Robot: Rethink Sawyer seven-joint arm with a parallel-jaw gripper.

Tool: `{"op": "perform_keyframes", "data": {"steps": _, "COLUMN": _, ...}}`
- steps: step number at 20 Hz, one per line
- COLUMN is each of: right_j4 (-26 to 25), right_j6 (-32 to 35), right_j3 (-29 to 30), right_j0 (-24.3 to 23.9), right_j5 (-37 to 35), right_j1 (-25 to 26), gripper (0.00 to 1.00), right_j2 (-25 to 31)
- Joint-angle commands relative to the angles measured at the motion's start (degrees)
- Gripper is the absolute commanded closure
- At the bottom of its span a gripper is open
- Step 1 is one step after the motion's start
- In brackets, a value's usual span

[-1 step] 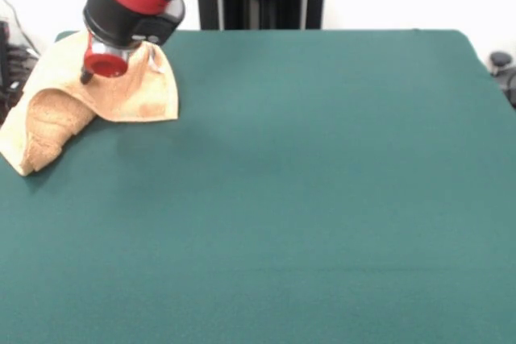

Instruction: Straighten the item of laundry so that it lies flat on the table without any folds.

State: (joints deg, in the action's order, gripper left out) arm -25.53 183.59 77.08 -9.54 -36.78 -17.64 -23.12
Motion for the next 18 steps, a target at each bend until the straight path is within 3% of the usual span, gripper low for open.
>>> {"op": "perform_keyframes", "data": {"steps": 1, "right_j4": 2.37, "right_j6": -5.41, "right_j3": 1.81, "right_j0": -0.42, "right_j5": 0.25, "right_j1": -0.30, "gripper": 1.00, "right_j2": 8.65}}
{"op": "perform_keyframes", "data": {"steps": 10, "right_j4": 2.31, "right_j6": -4.94, "right_j3": 1.76, "right_j0": -0.64, "right_j5": -0.18, "right_j1": -0.44, "gripper": 1.00, "right_j2": 8.93}}
{"op": "perform_keyframes", "data": {"steps": 14, "right_j4": -0.16, "right_j6": -2.70, "right_j3": 0.21, "right_j0": 1.97, "right_j5": 0.24, "right_j1": 0.87, "gripper": 1.00, "right_j2": 5.66}}
{"op": "perform_keyframes", "data": {"steps": 18, "right_j4": 0.61, "right_j6": -1.46, "right_j3": 0.71, "right_j0": 1.48, "right_j5": 1.68, "right_j1": 1.14, "gripper": 1.00, "right_j2": 5.94}}
